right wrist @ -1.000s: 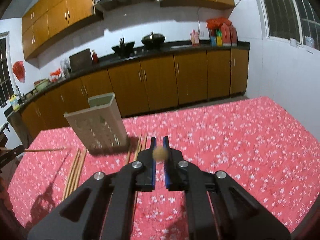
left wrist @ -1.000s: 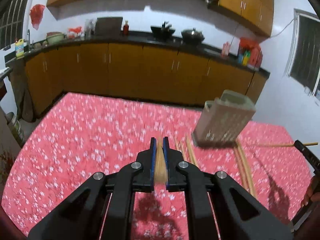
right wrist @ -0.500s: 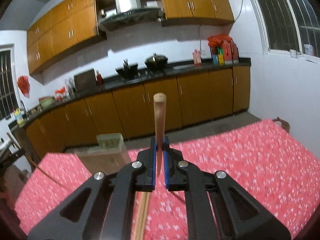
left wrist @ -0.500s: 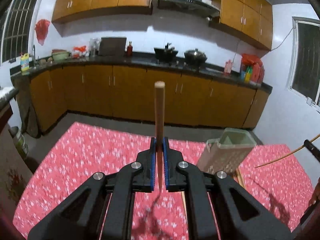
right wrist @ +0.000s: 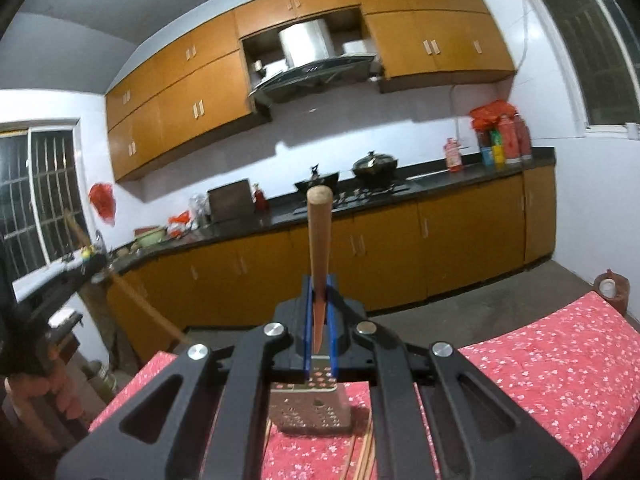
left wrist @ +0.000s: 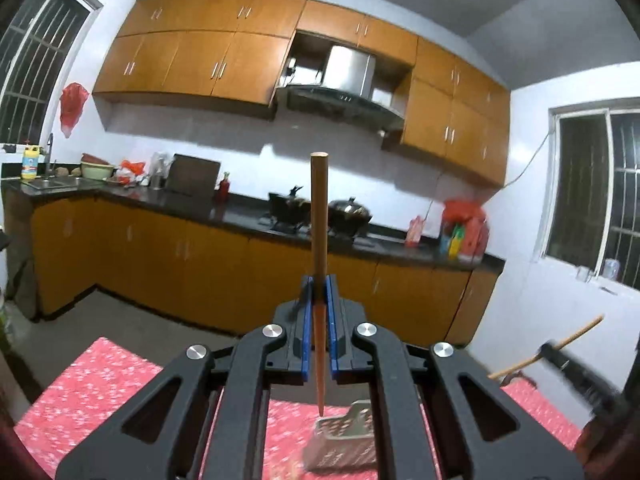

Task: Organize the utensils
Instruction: 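Lower the chopsticks into the beige holder and open both tools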

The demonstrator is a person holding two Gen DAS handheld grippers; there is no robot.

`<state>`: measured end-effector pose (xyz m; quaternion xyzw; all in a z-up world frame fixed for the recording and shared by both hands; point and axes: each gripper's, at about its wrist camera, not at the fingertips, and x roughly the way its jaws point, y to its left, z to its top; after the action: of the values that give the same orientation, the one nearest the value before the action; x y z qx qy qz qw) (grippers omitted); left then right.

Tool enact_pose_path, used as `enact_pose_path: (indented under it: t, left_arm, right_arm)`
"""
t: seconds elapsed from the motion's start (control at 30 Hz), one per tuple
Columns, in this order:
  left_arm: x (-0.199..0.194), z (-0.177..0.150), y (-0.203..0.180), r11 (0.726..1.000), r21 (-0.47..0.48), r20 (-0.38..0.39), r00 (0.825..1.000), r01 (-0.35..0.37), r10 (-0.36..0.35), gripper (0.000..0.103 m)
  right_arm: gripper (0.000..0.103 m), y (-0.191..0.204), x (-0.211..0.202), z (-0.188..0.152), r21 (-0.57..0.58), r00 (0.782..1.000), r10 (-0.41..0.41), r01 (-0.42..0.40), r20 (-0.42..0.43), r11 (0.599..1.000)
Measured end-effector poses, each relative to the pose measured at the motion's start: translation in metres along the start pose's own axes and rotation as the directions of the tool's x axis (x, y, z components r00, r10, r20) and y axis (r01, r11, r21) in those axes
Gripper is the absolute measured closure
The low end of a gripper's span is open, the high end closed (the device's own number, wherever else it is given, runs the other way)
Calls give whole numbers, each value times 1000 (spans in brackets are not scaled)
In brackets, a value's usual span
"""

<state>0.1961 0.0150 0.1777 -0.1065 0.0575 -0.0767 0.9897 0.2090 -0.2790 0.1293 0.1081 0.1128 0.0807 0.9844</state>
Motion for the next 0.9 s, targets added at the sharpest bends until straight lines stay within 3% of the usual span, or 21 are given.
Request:
enact_pose_path:
  t: [0.17, 0.47, 0.63, 0.7, 0.83, 0.9]
  left_arm:
    - [23, -25, -13, 999, -7, -47, 998, 31, -32, 96]
    - [67, -67, -25, 999, 27, -160, 987, 20, -15, 96]
    - [70, -75, -17, 1000, 13, -195, 981, 14, -11, 95]
    - [68, -73, -12, 1000, 3, -194, 981, 10, -10, 92]
    - [60, -66, -6, 1000, -21, -172, 985, 2, -5, 70]
    - [56, -64, -5, 1000, -26, -162, 987, 2, -6, 70]
  right_arm:
    - [95, 7, 24, -12, -22, 997, 3, -5, -80, 1000]
    - [95, 10, 69, -34, -31, 980, -19, 13, -198, 999]
    - [83, 8, 73, -39, -5, 979, -3, 2, -202, 1000]
    - [82, 7, 71, -39, 4, 980, 0, 1, -198, 1000]
    - [81, 6, 61, -35, 10, 986, -3, 4, -169, 1000]
    - [80, 7, 53, -32, 8, 989, -3, 4, -147, 1000]
